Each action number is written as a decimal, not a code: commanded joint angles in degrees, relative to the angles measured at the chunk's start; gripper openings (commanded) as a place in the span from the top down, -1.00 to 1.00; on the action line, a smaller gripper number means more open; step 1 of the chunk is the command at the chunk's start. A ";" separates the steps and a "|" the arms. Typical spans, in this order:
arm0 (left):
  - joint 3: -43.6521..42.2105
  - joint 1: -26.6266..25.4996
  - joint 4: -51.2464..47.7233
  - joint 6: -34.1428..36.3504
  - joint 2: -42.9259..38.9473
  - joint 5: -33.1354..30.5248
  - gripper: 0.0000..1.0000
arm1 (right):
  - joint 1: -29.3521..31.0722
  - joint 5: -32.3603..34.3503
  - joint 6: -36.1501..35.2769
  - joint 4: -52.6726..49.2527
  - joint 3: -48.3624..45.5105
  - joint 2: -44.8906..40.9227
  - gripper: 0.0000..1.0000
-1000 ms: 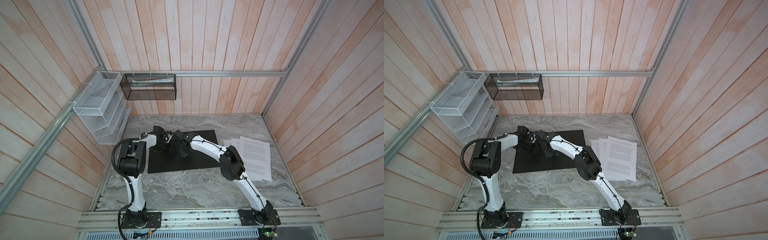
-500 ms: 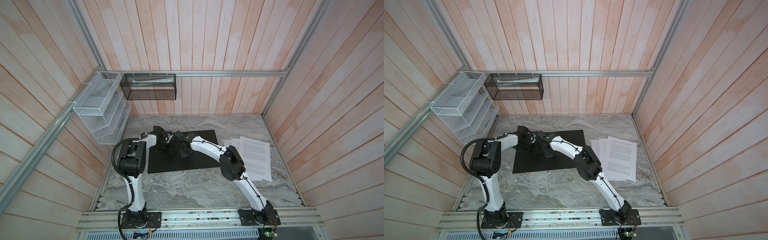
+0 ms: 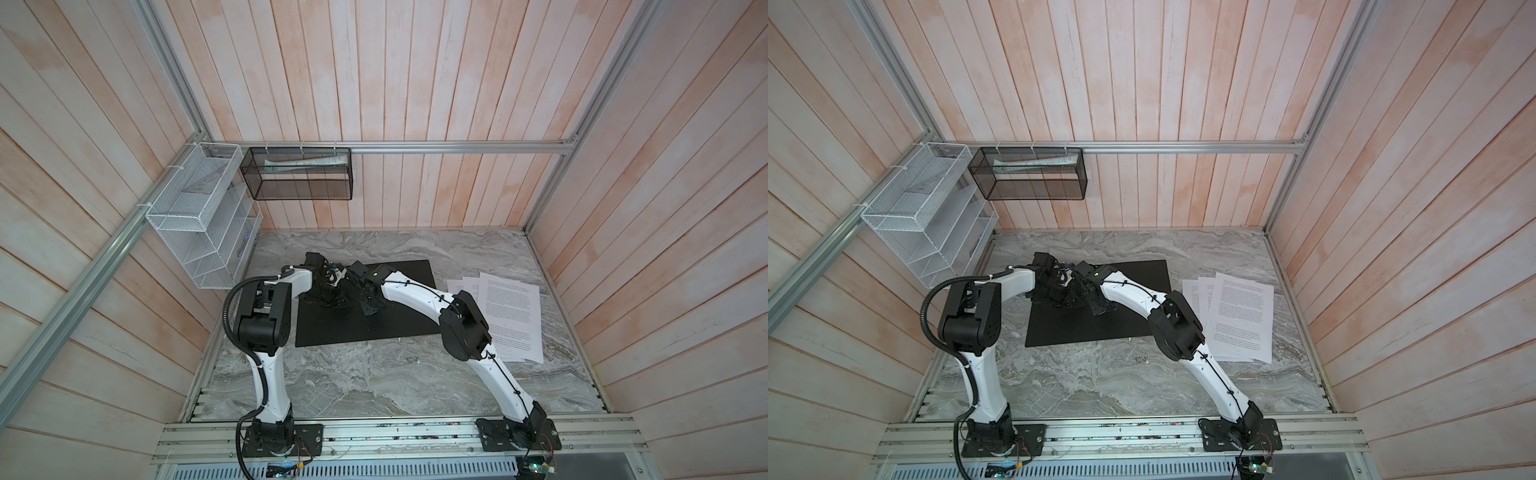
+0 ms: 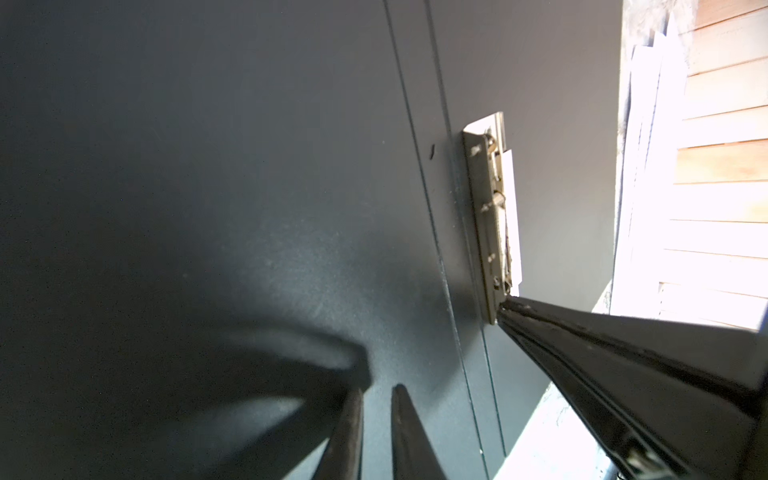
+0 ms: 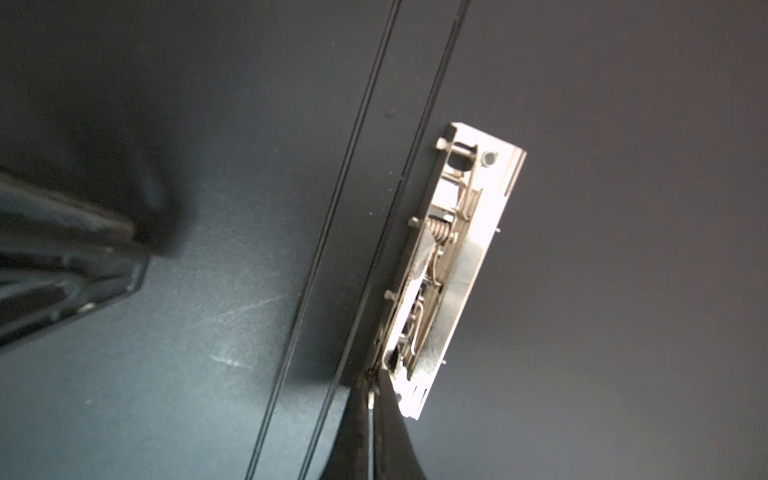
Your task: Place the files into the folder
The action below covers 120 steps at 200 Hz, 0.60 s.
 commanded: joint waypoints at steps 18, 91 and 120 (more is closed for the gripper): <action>-0.93 0.53 -3.57 0.32 1.98 -3.89 0.65 | -1.27 -3.33 -0.16 -5.02 -2.37 7.07 0.96; 1.38 0.73 -7.26 0.67 3.45 -5.97 0.65 | -1.98 -2.17 0.99 -7.21 0.36 7.64 0.98; 1.58 0.69 -7.92 0.72 3.58 -6.86 0.65 | -2.15 -1.66 1.19 -6.59 0.10 6.75 0.98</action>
